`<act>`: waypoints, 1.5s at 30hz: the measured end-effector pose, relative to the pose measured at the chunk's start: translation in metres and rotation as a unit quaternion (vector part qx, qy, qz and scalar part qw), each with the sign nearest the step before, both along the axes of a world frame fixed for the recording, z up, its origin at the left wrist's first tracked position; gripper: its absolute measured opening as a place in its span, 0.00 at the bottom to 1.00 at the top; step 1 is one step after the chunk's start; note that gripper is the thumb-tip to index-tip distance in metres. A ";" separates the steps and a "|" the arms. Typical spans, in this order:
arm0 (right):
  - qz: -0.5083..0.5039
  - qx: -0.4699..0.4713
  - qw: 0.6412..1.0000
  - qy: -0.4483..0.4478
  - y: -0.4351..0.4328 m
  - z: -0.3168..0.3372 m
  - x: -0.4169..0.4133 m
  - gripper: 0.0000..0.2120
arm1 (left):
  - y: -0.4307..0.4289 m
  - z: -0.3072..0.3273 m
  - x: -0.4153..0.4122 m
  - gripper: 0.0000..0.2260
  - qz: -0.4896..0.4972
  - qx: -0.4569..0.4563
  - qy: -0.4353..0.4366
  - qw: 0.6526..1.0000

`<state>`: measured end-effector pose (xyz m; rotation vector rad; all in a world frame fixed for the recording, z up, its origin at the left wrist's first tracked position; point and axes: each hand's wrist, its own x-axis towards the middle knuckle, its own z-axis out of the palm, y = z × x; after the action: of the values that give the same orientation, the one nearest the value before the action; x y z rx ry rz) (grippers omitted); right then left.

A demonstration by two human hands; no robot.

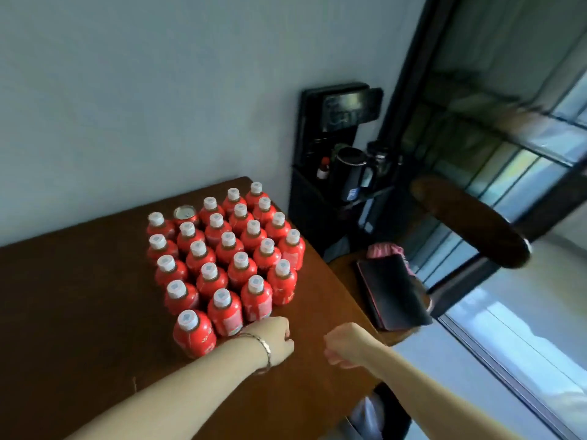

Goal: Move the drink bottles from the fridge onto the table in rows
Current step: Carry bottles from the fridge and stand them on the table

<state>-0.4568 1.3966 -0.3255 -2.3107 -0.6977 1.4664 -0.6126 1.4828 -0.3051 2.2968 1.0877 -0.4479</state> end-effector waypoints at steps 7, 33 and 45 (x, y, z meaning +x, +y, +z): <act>-0.029 -0.022 0.986 -0.163 -0.206 0.075 0.059 0.06 | -0.133 0.054 0.138 0.11 -0.267 0.045 -0.067 0.960; -0.582 -0.294 0.668 -0.359 -1.077 0.254 0.081 0.13 | -1.047 0.233 0.380 0.11 -0.753 0.074 -0.310 0.576; -0.707 -0.366 0.479 -0.369 -1.329 0.320 0.112 0.09 | -1.363 0.286 0.471 0.10 -0.795 0.000 -0.422 0.436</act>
<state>-0.3448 0.0675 -0.0053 -2.4527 1.7765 -0.2290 -0.1412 0.1194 -0.0191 2.1874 -1.7710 0.1952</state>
